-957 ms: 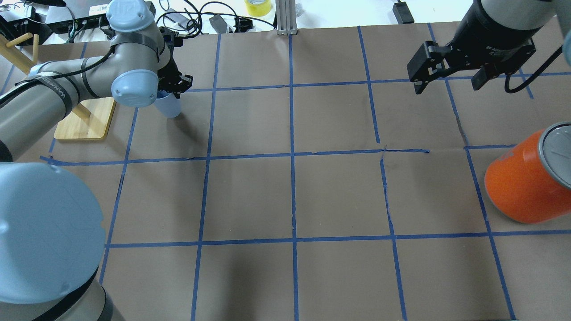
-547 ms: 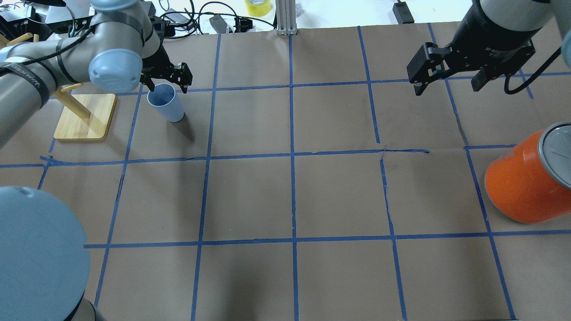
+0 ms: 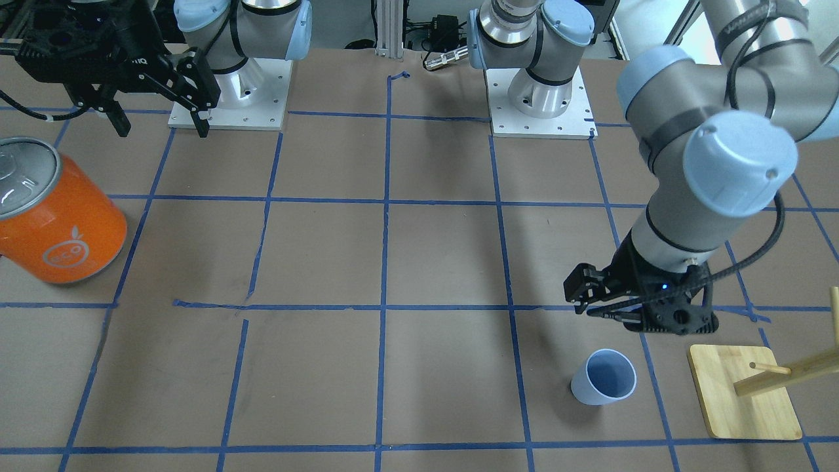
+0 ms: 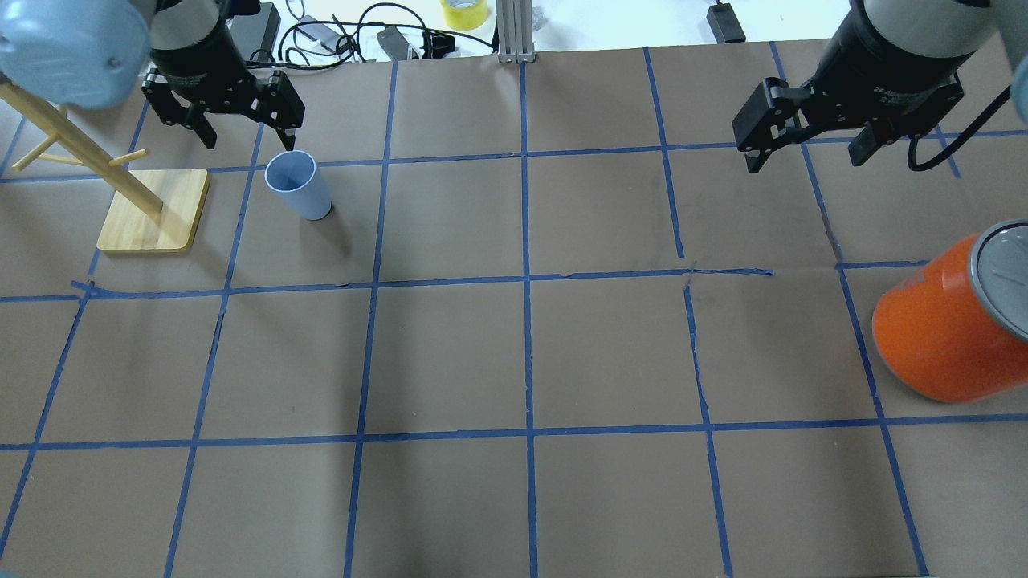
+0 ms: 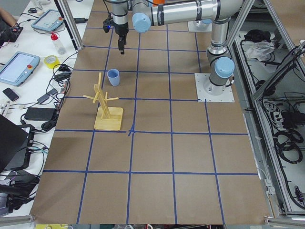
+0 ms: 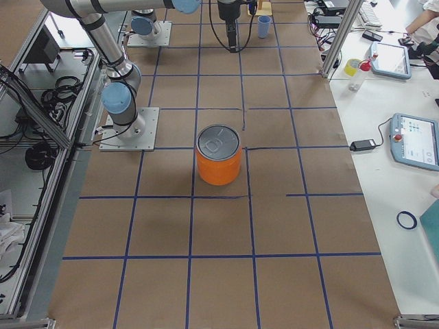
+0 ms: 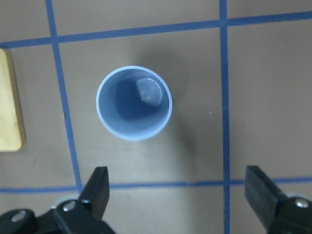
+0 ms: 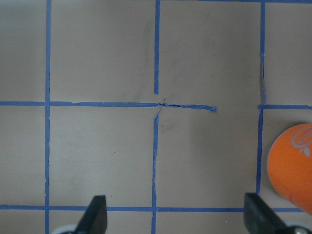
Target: Flip cup
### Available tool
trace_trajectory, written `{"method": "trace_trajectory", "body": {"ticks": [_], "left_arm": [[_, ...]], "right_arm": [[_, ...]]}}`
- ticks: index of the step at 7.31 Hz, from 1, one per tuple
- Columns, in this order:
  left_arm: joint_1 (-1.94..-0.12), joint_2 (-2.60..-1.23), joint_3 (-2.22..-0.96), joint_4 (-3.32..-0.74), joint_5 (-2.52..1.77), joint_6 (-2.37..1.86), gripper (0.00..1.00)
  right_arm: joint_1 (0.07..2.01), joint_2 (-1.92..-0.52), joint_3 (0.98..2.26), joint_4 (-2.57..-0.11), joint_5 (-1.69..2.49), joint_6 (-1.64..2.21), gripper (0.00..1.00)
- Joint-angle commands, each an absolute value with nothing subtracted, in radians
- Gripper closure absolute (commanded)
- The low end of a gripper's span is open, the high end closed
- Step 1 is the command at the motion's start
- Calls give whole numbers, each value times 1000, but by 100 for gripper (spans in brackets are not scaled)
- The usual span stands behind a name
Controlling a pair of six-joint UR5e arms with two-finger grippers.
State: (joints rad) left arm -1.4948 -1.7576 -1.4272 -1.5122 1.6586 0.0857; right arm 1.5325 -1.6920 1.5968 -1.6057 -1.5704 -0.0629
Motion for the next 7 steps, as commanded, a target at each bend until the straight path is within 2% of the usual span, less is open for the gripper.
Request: {"method": "trace_trajectory", "body": {"ticks": [1,4,7], "left_arm": [[-1502,-1652,-1443,-1612,1667,68,0],[-1508,-1559,-1506,-1647,1563,61,0],[-1506,-1528,-1552,-1648,1566,63,0]], "right_arm": [[1532,-1692,1597,-1605,-1571,-63,0],[1532,-1692,1597,-1601,-1572,-63,0],[1532,-1692,1597,-1600,-1572,-63,0]]}}
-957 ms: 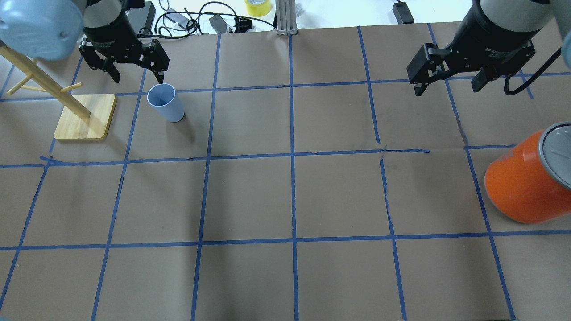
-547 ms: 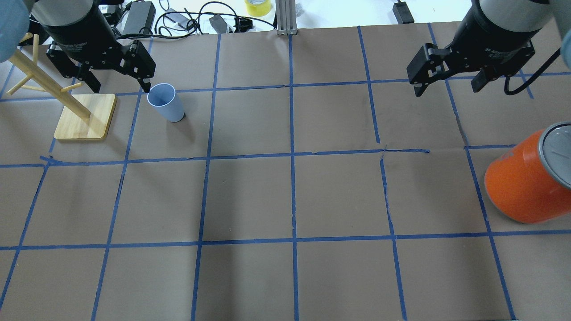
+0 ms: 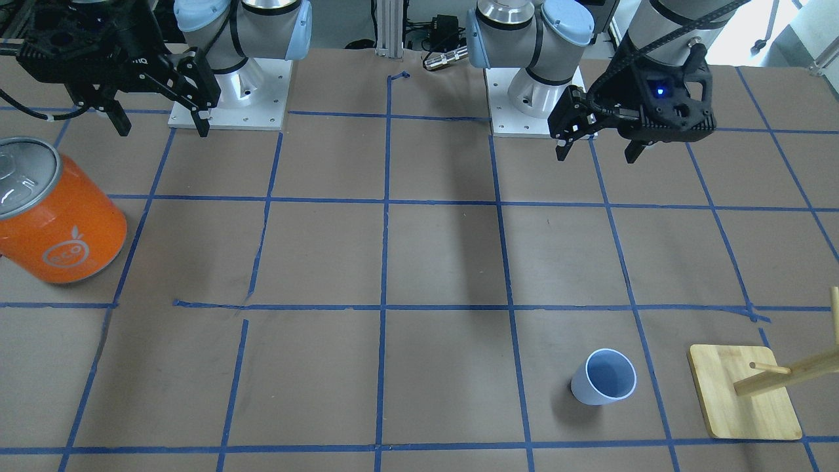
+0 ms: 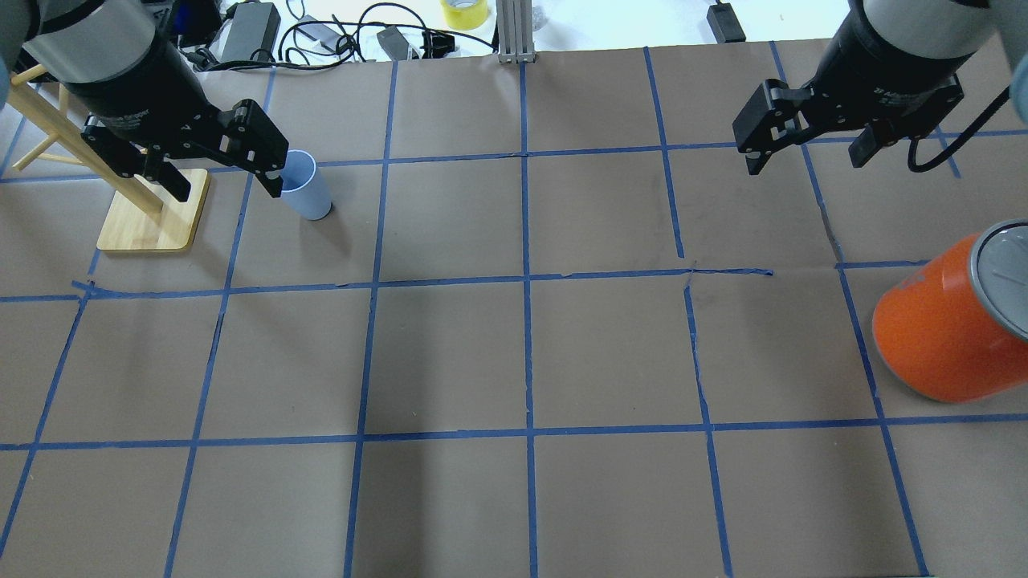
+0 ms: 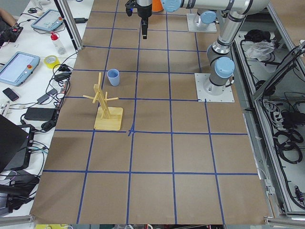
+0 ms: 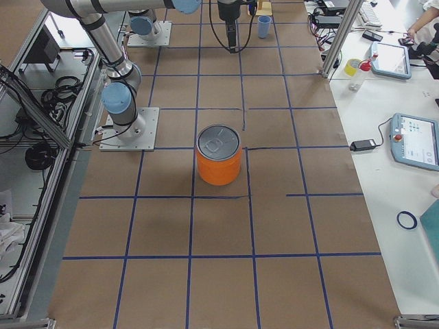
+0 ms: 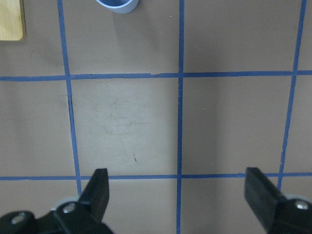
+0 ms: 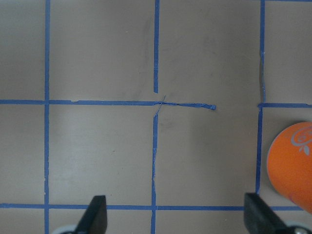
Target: Flip cup
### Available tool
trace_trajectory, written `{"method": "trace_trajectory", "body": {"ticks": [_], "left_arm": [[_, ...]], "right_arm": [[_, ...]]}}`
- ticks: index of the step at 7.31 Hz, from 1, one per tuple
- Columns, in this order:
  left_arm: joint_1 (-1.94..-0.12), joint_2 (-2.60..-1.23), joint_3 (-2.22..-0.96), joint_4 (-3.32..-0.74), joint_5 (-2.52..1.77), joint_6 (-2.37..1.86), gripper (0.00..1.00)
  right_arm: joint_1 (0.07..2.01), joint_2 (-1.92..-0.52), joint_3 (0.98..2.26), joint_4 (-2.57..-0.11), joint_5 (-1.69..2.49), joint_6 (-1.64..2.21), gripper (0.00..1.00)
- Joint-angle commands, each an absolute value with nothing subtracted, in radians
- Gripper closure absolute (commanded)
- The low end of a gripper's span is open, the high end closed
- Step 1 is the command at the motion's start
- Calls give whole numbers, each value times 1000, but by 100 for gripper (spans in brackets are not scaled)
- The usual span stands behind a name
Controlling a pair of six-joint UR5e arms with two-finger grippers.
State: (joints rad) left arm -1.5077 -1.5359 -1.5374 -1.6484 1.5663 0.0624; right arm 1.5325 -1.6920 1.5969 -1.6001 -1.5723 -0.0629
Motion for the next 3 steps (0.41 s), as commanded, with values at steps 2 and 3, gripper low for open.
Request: {"method": "trace_trajectory", "body": {"ticks": [2,3], "left_arm": [[-1505,-1528,-1552,-1649,1568,66,0],[-1505,-1528,-1554,-1649,1566,66,0]], "right_arm": [[1532,-1690,1597,-1608,-1572,-75,0],[1531,-1689,1597,-1615,-1569,-78,0]]}}
